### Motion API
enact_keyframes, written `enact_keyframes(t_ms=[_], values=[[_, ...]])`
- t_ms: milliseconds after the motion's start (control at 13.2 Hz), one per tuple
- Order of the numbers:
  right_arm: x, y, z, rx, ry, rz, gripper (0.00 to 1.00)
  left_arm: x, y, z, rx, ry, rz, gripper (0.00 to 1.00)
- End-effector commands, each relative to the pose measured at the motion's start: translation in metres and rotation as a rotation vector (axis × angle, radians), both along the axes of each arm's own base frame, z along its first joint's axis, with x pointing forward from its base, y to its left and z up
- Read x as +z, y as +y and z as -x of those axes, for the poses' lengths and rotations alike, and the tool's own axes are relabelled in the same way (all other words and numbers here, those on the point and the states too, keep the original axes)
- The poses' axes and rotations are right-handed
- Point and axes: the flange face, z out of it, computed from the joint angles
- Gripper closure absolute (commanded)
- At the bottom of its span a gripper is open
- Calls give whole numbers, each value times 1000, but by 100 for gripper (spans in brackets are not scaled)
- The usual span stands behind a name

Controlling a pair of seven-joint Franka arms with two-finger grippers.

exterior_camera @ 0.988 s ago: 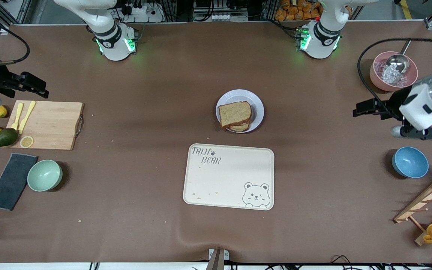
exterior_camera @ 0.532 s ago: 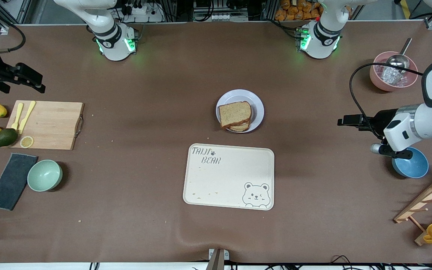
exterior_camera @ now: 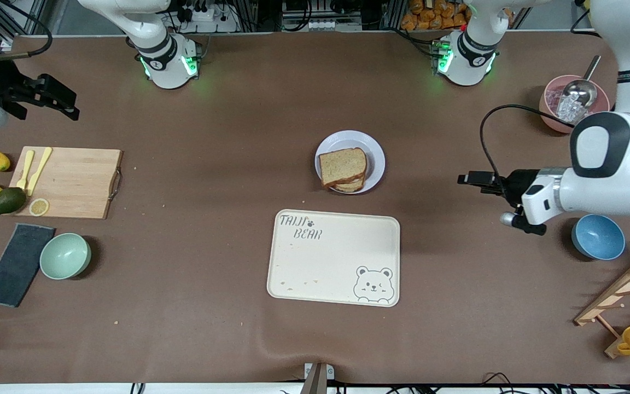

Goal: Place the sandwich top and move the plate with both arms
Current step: 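Reach the left gripper toward the rim of the white plate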

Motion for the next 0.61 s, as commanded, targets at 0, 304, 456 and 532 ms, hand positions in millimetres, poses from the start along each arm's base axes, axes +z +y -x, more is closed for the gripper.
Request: enact_keyframes(t_ms=[0,304,456,532], values=[[-1,-2,2,-17,9,28,0,-22,-8,17,-9,-22,67,0],[0,-36,-10,-59,-39,12,0,-56,-33,37,-15,-51,87,0],[0,-62,-12,-54,-43,1,0,-71,-33,47,-19,-54,154,0],[1,-74,-17,-69,-73,-32,0,-83,-32,56,-21,-62,190,0]])
